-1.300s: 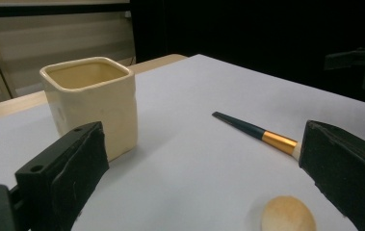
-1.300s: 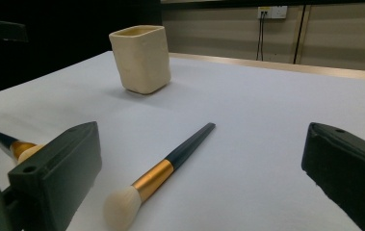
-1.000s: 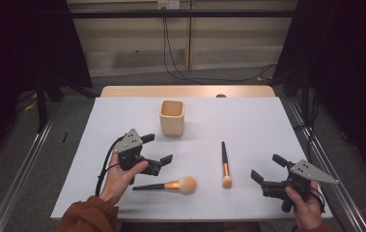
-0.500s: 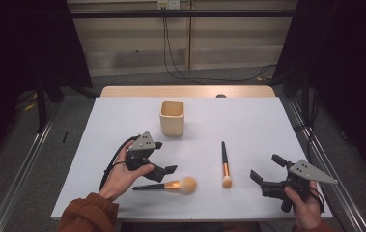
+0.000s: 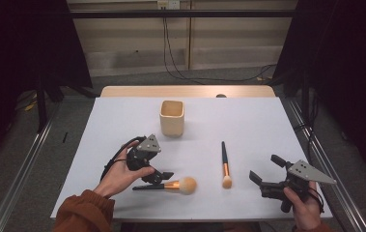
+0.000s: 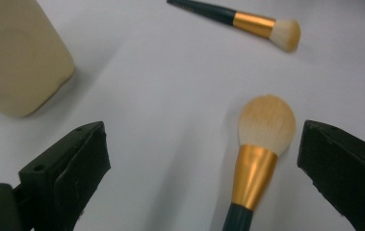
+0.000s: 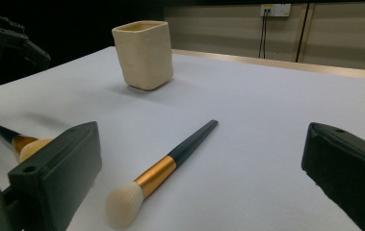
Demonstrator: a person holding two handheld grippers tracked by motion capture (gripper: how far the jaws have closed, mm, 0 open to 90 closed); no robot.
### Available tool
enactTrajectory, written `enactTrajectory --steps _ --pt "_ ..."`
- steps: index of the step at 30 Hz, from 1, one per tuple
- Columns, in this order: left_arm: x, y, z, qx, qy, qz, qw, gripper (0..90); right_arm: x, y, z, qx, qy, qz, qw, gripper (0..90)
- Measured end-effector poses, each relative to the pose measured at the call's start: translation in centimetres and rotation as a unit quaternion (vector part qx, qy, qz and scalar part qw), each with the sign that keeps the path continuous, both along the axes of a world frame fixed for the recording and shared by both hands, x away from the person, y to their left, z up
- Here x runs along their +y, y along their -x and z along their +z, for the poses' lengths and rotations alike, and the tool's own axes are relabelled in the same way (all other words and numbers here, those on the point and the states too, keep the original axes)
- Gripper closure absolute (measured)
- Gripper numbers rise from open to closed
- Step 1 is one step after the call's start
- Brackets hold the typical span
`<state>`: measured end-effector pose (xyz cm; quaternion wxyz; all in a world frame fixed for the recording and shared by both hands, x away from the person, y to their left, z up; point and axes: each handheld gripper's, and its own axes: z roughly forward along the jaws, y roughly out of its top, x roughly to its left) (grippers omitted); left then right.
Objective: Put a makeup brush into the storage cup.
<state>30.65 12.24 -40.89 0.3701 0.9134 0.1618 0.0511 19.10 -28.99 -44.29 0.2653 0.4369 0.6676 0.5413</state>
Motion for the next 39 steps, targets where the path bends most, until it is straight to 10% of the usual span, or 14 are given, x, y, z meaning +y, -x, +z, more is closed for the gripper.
enactTrajectory --steps 11,22,25,26,28,31,39 --pt "-0.9 0.0 -1.0 0.049 -0.073 -0.048 0.9950 6.8 -0.1 0.0 -0.1 0.001 -0.001 -0.001 1.0000 0.0" --pt "-1.8 0.0 -1.9 0.089 -0.150 -0.088 0.9808 6.6 0.0 -0.1 -0.1 0.003 0.001 0.003 1.0000 0.0" --pt "-2.3 0.3 -2.3 0.094 -0.170 -0.105 0.9754 6.6 0.0 -0.2 -0.1 0.003 0.001 0.004 1.0000 0.0" --pt "-2.7 0.3 -2.5 0.094 -0.192 -0.121 0.9693 6.4 0.0 -0.2 -0.1 0.002 0.001 0.005 1.0000 0.0" --pt "-2.9 0.5 -2.7 0.096 -0.189 -0.112 0.9708 6.0 0.1 -0.2 -0.1 0.002 0.002 0.006 1.0000 0.0" --pt "-3.4 0.6 -3.0 0.098 -0.219 -0.117 0.9636 5.7 0.1 -0.1 -0.1 0.005 0.001 0.007 1.0000 0.0" --pt "-4.0 0.0 -3.4 0.105 -0.238 -0.129 0.9569 15.0 0.1 -0.2 -0.2 0.005 0.004 0.008 0.9999 0.0"
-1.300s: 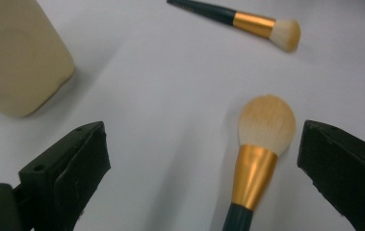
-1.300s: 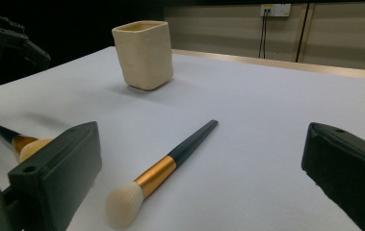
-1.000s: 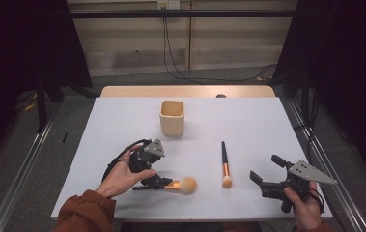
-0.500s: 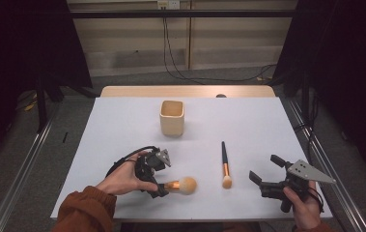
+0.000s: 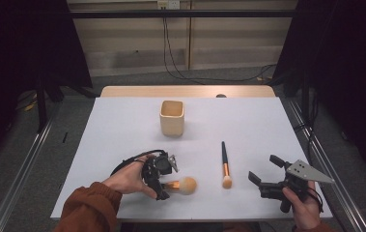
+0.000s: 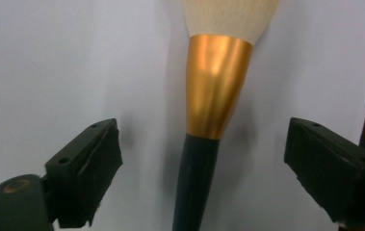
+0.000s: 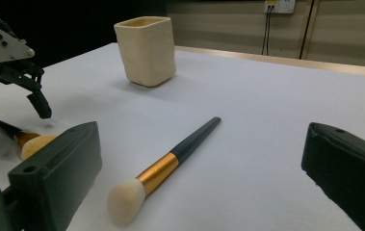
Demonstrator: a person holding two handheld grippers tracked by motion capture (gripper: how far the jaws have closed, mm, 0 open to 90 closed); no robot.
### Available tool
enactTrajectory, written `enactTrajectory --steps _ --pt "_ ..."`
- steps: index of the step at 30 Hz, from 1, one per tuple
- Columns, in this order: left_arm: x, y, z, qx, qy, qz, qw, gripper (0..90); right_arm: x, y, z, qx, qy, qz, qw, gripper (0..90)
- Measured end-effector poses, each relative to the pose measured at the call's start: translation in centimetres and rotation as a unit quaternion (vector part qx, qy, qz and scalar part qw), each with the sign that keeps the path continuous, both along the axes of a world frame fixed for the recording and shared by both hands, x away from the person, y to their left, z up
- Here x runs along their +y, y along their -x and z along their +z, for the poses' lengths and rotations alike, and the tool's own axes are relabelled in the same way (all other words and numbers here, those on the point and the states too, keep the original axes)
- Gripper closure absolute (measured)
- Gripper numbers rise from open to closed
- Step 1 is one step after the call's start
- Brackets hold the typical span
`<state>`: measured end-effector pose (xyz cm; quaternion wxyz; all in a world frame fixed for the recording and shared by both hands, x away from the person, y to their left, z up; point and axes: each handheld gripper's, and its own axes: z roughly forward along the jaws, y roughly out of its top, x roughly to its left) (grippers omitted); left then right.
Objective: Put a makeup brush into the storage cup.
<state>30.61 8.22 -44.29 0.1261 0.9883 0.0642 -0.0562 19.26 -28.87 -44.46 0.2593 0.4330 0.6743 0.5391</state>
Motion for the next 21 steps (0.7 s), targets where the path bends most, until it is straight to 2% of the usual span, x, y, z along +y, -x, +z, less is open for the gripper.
enactTrajectory --steps 2,3,4,6,8,10,12,14,21 --pt "-0.02 0.03 -0.17 -0.001 -0.003 -0.004 1.0000 16.3 0.00 -0.01 -0.03 0.000 0.001 0.000 1.0000 0.0" --pt "-0.05 0.11 -0.28 -0.010 -0.011 -0.013 0.9998 16.7 -0.01 -0.01 -0.05 0.002 0.001 0.000 1.0000 0.0" --pt "-0.13 -0.05 -0.44 -0.005 -0.014 -0.012 0.9998 18.3 -0.01 -0.01 -0.06 0.002 0.001 -0.001 1.0000 0.0" --pt "-0.27 -0.10 -0.50 -0.006 -0.018 -0.005 0.9998 18.6 0.01 -0.01 -0.06 0.001 0.001 -0.001 1.0000 0.0" --pt "-0.34 -0.12 -0.58 -0.005 -0.019 -0.011 0.9998 20.6 0.06 -0.01 -0.06 0.001 0.000 0.000 1.0000 0.0" --pt "-0.44 -0.09 -0.56 -0.009 -0.021 -0.011 0.9997 23.5 0.09 -0.03 -0.07 0.002 0.002 0.001 1.0000 0.0" --pt "-0.34 -0.15 -0.49 -0.023 -0.020 -0.008 0.9995 30.6 0.13 -0.06 -0.08 0.002 0.002 0.002 1.0000 0.0" --pt "-0.32 0.01 -0.49 -0.028 -0.021 -0.009 0.9993 30.8 0.15 -0.04 -0.07 0.003 0.001 0.002 1.0000 0.0" --pt "-0.64 0.26 -0.42 -0.028 -0.029 -0.013 0.9991 34.9 0.24 -0.08 -0.04 0.000 0.001 0.006 1.0000 0.0"
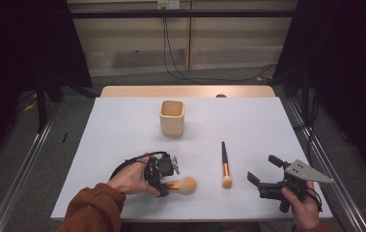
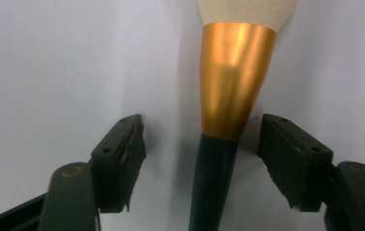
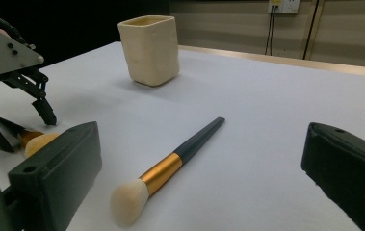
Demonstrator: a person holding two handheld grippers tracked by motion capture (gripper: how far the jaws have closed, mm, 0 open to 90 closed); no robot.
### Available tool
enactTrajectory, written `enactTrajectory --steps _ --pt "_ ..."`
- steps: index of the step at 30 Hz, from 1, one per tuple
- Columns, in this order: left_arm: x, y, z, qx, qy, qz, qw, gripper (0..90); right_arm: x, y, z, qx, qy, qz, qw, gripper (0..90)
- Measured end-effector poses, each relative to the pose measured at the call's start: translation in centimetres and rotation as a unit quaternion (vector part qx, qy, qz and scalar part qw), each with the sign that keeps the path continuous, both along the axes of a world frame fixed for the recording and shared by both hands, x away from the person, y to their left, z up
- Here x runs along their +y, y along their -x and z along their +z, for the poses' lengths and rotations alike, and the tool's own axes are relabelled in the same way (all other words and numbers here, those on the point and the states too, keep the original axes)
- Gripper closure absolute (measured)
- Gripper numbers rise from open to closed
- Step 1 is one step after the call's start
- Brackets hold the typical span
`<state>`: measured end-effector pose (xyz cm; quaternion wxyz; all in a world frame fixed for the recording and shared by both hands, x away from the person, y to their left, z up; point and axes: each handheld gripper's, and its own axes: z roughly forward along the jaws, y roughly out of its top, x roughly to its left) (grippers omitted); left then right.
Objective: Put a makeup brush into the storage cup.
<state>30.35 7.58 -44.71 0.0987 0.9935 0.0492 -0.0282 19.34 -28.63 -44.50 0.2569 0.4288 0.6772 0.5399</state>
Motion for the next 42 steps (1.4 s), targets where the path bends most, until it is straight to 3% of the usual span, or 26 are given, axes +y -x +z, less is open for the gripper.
enactTrajectory --steps 3,9,10,13,24,28,30,31,32,35,42 --pt "-0.24 0.24 0.15 0.002 -0.006 -0.009 0.9999 41.5 -0.03 0.00 0.02 -0.003 -0.001 0.001 1.0000 0.0" --pt "-0.39 0.10 0.17 0.005 -0.012 -0.011 0.9999 42.5 -0.03 0.03 0.03 -0.003 0.001 0.002 1.0000 0.0" --pt "-0.26 0.16 0.08 -0.001 -0.004 -0.006 1.0000 43.0 -0.04 0.03 0.02 -0.004 0.001 0.002 1.0000 0.0" --pt "-0.43 0.21 0.23 0.002 -0.014 -0.010 0.9998 46.2 -0.08 0.07 0.03 -0.004 -0.001 -0.001 1.0000 0.1" --pt "-0.65 0.34 0.47 0.014 -0.018 -0.017 0.9996 71.3 0.03 0.11 0.01 0.000 -0.002 0.001 1.0000 0.0" --pt "-0.62 0.26 0.43 0.013 -0.016 -0.012 0.9997 72.0 0.01 0.11 0.01 -0.001 -0.002 0.001 1.0000 0.1" --pt "-0.57 0.04 0.51 0.022 -0.016 -0.011 0.9996 72.2 0.03 0.10 -0.01 -0.001 -0.002 0.001 1.0000 0.0" --pt "-0.57 0.32 0.39 0.009 -0.010 -0.004 0.9999 72.3 0.03 0.09 -0.01 -0.001 -0.001 0.002 1.0000 0.0" --pt "-0.56 0.31 0.51 0.015 -0.015 -0.012 0.9997 72.3 0.02 0.10 0.00 -0.001 -0.002 0.002 1.0000 0.0" --pt "-0.35 0.37 0.52 0.006 -0.009 -0.008 0.9999 72.4 -0.01 0.10 0.02 -0.006 0.000 0.003 1.0000 0.0" --pt "0.10 -0.32 0.52 0.036 0.008 0.017 0.9992 72.5 0.11 0.09 0.00 -0.005 0.002 0.004 1.0000 0.0"
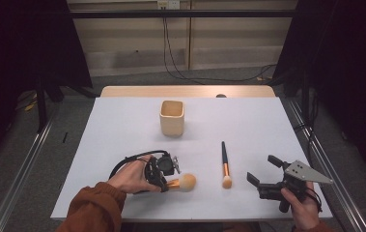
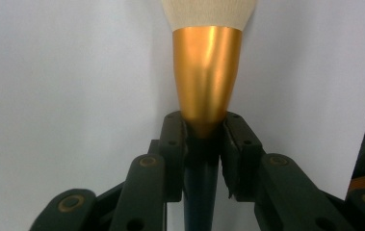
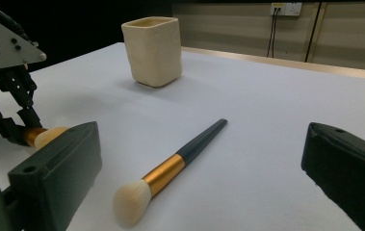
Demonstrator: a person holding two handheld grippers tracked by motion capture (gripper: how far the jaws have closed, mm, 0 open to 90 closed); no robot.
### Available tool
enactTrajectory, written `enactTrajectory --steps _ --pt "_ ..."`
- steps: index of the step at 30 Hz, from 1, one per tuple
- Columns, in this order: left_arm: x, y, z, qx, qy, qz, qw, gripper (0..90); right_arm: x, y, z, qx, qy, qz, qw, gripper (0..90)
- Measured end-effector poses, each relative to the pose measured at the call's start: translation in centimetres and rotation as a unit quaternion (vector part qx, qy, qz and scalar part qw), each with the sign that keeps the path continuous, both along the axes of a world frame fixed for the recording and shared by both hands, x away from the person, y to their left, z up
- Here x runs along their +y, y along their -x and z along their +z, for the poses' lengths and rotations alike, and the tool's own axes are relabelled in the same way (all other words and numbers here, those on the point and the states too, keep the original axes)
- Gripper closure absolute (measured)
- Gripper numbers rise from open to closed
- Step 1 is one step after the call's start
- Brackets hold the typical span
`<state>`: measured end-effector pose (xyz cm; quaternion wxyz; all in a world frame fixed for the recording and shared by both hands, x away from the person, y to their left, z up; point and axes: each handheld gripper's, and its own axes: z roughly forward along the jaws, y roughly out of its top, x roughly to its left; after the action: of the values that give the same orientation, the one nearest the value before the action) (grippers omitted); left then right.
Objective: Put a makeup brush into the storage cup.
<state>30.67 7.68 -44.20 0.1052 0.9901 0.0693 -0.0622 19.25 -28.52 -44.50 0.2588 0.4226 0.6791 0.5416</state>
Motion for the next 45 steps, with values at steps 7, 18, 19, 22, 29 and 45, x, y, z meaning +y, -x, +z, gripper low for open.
enactTrajectory --steps 7,18,19,22,29,45 --pt "1.2 -0.9 0.8 0.007 0.043 0.039 0.9983 72.5 -0.1 0.0 0.0 -0.001 -0.002 -0.001 1.0000 0.0" --pt "2.6 -1.5 2.3 0.012 0.122 0.099 0.9875 72.5 -0.1 0.0 0.0 -0.002 0.000 0.000 1.0000 0.0" --pt "2.7 -1.5 2.5 0.009 0.133 0.106 0.9854 72.5 -0.1 0.0 0.0 -0.002 0.000 0.001 1.0000 0.0" --pt "3.1 -1.3 3.1 0.003 0.167 0.120 0.9785 72.5 -0.1 0.0 0.0 -0.001 -0.002 -0.001 1.0000 0.0" --pt "4.1 -1.3 3.8 -0.023 0.214 0.148 0.9653 72.4 -0.1 0.0 0.0 -0.001 -0.001 0.001 1.0000 0.0" --pt "5.2 -0.9 4.3 -0.040 0.311 0.225 0.9226 72.4 -0.1 0.0 0.0 0.001 -0.005 -0.001 1.0000 0.0"
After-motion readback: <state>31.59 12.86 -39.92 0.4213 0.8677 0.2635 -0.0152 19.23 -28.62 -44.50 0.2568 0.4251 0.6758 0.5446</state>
